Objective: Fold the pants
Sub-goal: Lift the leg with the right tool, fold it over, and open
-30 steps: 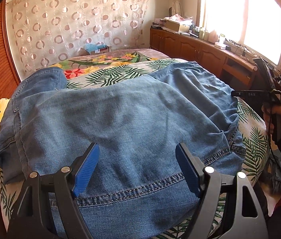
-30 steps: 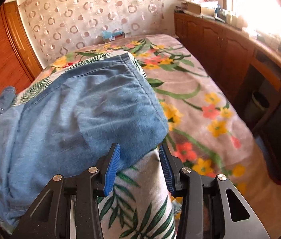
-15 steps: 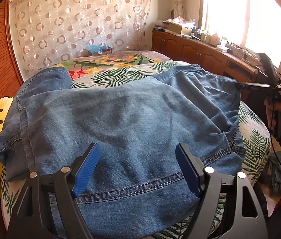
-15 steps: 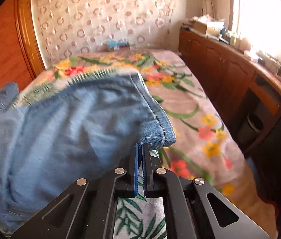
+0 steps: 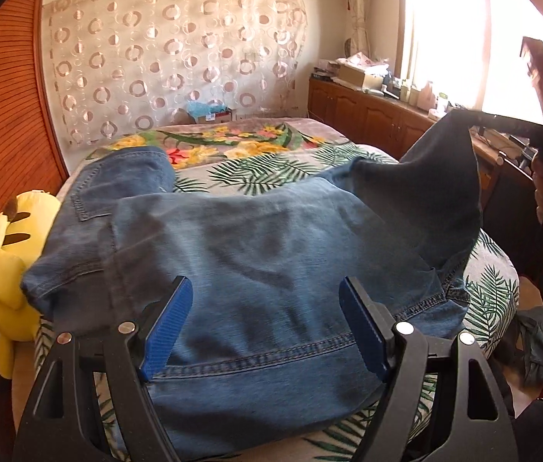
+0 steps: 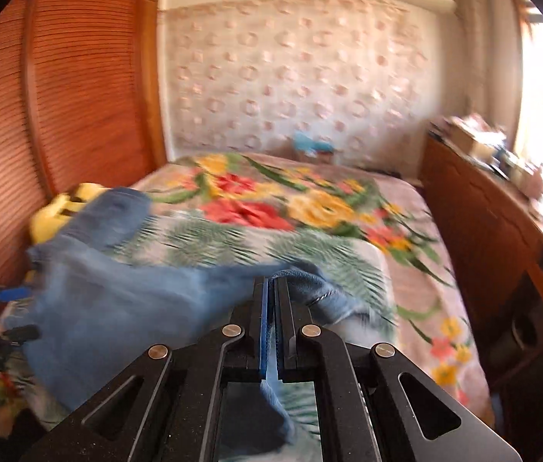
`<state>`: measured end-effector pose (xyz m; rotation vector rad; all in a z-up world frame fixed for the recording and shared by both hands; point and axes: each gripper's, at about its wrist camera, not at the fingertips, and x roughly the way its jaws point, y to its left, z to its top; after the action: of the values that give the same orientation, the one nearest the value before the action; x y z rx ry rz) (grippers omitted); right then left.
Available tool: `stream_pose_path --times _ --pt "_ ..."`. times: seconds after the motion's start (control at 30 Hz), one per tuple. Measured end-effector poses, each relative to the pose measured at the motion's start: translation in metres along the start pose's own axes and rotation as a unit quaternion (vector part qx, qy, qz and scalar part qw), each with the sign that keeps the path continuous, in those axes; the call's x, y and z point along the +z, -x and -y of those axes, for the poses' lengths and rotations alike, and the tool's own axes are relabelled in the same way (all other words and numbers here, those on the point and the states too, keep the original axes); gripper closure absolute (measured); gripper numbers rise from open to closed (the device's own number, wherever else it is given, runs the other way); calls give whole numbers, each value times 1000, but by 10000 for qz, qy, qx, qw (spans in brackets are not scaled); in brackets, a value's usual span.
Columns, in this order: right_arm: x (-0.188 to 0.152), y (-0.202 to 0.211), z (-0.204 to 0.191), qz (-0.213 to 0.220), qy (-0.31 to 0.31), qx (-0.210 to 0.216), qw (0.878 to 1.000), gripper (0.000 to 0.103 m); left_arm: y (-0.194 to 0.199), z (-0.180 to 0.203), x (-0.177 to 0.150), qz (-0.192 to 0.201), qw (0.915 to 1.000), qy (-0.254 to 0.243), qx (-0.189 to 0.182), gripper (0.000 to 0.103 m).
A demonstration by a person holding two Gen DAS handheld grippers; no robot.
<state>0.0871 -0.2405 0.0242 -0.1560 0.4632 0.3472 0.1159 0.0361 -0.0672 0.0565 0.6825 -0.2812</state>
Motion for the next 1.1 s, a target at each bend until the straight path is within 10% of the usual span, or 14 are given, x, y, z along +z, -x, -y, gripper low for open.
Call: stream_pose_path --times 0.33,1.1 --pt "-4 -1 -54 -255 347 1045 9936 100 1 -12 -4 -8 9999 115 57 24" --pt "-17 -9 -31 -454 59 714 9964 70 -29 42 18 -132 9987 -366 -328 24"
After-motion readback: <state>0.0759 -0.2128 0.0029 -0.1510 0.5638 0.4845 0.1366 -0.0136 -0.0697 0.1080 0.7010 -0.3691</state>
